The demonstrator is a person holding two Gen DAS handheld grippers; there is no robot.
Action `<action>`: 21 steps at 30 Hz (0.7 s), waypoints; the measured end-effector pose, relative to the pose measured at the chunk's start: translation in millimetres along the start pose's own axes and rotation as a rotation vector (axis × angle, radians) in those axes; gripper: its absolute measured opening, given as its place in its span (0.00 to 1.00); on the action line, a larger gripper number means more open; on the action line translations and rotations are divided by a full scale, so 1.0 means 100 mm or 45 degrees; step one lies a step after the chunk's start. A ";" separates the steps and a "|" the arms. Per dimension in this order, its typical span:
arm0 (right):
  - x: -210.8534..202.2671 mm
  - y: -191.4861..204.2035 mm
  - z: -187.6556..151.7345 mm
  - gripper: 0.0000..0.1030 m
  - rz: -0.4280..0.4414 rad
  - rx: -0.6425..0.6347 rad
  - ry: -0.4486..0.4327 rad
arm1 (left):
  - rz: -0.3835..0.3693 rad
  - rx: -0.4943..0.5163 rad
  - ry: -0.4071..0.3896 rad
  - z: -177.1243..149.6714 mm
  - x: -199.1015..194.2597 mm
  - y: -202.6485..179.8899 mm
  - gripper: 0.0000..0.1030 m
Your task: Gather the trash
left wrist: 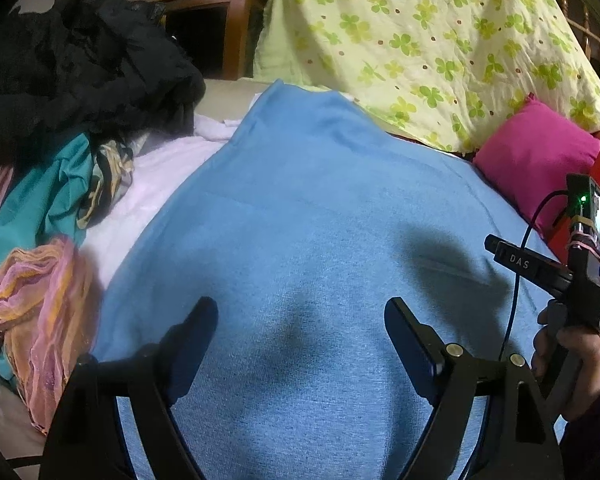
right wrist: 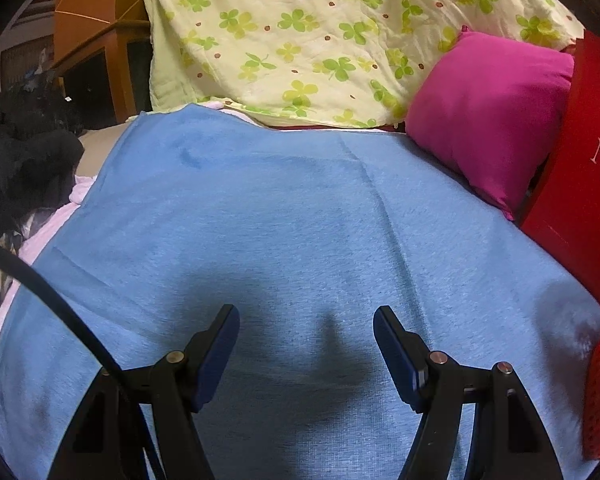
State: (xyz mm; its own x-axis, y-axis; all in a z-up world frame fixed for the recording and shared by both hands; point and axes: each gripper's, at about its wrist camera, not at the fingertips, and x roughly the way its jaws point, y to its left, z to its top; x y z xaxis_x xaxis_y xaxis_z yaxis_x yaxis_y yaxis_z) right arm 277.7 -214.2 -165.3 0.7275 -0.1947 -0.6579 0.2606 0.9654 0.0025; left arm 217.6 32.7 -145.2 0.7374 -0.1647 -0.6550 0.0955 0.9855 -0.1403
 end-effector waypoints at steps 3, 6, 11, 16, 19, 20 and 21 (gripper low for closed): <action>0.02 -0.02 -0.03 0.71 0.010 0.014 0.007 | 0.024 0.023 -0.004 -0.01 0.00 -0.04 0.83; 0.04 -0.05 -0.07 0.71 0.008 0.023 0.016 | 0.053 0.059 -0.011 -0.01 0.00 -0.10 0.83; 0.00 -0.14 -0.06 0.71 0.021 0.052 0.000 | 0.091 0.098 -0.005 -0.02 0.01 -0.17 0.83; -0.07 -0.27 -0.05 0.71 0.034 0.083 -0.020 | 0.122 0.128 0.003 -0.04 0.04 -0.25 0.83; -0.14 -0.37 -0.07 0.71 0.043 0.097 -0.023 | 0.136 0.140 0.004 -0.05 0.04 -0.34 0.83; -0.18 -0.42 -0.08 0.71 0.045 0.097 -0.026 | 0.140 0.151 0.004 -0.06 0.04 -0.38 0.83; -0.22 -0.45 -0.09 0.71 0.045 0.096 -0.030 | 0.146 0.167 0.002 -0.07 0.05 -0.44 0.83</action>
State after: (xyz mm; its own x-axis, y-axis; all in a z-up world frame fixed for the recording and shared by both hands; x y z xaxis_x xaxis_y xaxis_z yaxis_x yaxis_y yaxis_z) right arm 244.1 -251.9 -157.9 0.7515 -0.1654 -0.6386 0.2809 0.9562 0.0828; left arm 212.2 -11.9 -147.1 0.7477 -0.0510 -0.6621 0.0975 0.9947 0.0336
